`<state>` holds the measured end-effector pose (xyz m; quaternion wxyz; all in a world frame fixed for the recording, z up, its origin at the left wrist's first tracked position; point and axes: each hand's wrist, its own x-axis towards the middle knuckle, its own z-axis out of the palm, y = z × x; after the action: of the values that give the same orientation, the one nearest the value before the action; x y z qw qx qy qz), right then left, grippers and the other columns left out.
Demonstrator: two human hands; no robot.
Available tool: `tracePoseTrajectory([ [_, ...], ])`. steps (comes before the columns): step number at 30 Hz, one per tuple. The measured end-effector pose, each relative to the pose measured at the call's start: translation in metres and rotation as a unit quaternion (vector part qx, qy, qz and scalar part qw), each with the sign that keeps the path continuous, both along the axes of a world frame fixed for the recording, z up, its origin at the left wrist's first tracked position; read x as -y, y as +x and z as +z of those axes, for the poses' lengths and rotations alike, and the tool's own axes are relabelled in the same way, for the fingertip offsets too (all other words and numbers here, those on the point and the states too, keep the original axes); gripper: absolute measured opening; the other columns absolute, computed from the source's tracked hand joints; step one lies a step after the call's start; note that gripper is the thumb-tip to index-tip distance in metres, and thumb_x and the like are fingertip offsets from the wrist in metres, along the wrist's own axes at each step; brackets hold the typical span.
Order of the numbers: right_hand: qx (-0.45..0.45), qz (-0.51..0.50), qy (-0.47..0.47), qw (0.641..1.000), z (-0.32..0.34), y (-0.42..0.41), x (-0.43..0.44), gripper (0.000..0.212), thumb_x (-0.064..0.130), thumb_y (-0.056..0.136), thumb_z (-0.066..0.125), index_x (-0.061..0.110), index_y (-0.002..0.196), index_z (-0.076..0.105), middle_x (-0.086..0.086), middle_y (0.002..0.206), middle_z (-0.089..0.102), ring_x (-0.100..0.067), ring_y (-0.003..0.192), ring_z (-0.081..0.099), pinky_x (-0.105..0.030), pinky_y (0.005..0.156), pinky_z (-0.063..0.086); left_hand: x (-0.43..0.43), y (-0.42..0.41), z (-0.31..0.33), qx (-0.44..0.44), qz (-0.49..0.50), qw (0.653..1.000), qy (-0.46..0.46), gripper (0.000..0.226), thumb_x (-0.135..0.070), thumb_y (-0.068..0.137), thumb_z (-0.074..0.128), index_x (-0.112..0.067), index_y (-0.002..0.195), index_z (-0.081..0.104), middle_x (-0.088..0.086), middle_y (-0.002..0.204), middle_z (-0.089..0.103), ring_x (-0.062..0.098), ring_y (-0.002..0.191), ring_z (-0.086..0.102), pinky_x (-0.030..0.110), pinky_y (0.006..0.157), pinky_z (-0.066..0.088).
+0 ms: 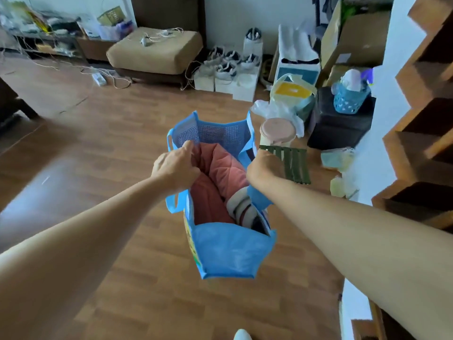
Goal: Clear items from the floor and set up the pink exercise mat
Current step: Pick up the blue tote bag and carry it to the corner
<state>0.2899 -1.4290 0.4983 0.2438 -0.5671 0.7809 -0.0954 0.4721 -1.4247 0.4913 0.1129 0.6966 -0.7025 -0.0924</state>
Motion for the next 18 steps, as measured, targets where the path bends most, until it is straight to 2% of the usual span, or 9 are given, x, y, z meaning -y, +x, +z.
tracePoseTrajectory([
  [5,0.016,-0.032,0.002,0.999,-0.018,0.018,0.115,0.04,0.012,0.096,0.04,0.004,0.136,0.045,-0.014,0.138,0.051,-0.029,0.125,0.051,-0.034,0.099,0.042,0.12,0.02,-0.013,0.003,-0.025,1.0,-0.007,0.031,-0.016,0.075,0.055,-0.014,0.105,0.048,0.011,0.088,0.068,0.036,0.088,0.062,0.037,0.075,0.046],
  [12,0.045,-0.078,0.014,0.996,-0.041,0.029,0.275,0.034,0.004,0.093,0.044,0.001,0.126,0.053,-0.017,0.128,0.058,-0.033,0.114,0.058,-0.037,0.09,0.048,0.299,0.034,-0.04,0.0,-0.061,0.998,0.019,0.035,-0.017,0.075,0.056,-0.018,0.109,0.048,0.007,0.089,0.069,0.035,0.089,0.062,0.035,0.074,0.044],
  [18,0.044,-0.104,0.023,0.993,-0.075,0.018,0.399,0.031,0.005,0.093,0.046,-0.001,0.122,0.055,-0.017,0.124,0.06,-0.033,0.112,0.059,-0.036,0.088,0.048,0.43,0.021,-0.071,0.005,-0.07,0.997,0.031,0.035,-0.018,0.077,0.054,-0.019,0.111,0.048,0.008,0.094,0.069,0.034,0.093,0.063,0.036,0.078,0.046],
])
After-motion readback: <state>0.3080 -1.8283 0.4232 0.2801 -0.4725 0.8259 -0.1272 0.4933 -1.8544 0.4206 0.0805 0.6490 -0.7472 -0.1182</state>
